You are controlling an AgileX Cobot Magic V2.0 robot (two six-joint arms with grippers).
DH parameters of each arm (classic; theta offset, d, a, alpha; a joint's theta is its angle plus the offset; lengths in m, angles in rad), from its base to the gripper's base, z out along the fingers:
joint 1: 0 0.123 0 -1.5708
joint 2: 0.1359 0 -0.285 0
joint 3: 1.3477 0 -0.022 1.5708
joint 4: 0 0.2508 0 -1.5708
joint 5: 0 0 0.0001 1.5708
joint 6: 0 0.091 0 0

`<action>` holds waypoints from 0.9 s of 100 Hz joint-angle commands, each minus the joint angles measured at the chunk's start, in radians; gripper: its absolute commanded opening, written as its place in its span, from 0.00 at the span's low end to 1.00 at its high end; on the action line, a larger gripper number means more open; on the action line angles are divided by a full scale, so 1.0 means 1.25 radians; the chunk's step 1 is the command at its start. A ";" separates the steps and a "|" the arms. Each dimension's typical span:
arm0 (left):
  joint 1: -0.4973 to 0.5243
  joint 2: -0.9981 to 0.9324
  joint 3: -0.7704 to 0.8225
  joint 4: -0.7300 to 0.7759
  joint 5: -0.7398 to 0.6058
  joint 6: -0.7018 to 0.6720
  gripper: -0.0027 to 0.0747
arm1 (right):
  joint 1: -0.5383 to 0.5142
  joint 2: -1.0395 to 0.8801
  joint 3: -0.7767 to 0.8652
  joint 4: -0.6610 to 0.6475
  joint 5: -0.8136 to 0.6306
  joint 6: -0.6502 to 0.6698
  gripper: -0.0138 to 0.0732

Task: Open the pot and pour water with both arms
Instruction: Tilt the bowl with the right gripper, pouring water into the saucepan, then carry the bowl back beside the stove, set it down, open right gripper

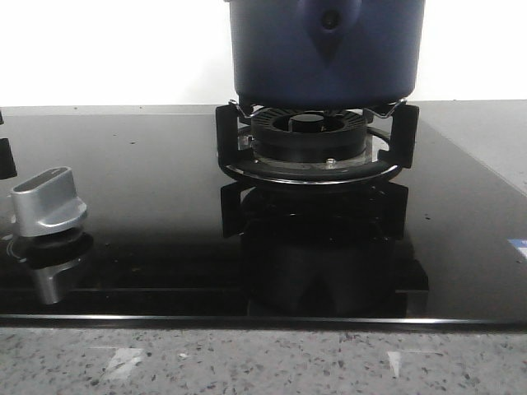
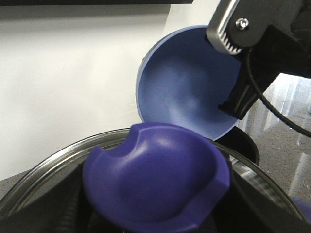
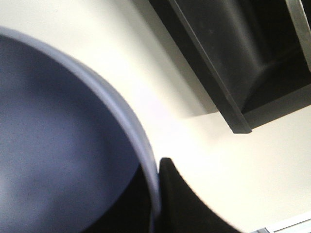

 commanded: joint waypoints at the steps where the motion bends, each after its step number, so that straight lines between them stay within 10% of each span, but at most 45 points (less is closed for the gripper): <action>1: -0.007 -0.018 -0.029 -0.046 0.011 -0.006 0.44 | 0.000 -0.043 -0.020 -0.073 0.026 0.036 0.10; 22: -0.007 -0.018 -0.029 -0.046 0.011 -0.006 0.44 | -0.060 -0.115 -0.088 0.129 0.040 0.099 0.08; 50: -0.007 -0.008 -0.029 -0.057 0.018 -0.006 0.44 | -0.353 -0.254 -0.121 0.557 0.038 0.096 0.08; 90: -0.041 0.002 -0.031 -0.096 0.031 -0.006 0.44 | -0.636 -0.508 0.329 0.755 -0.121 0.083 0.08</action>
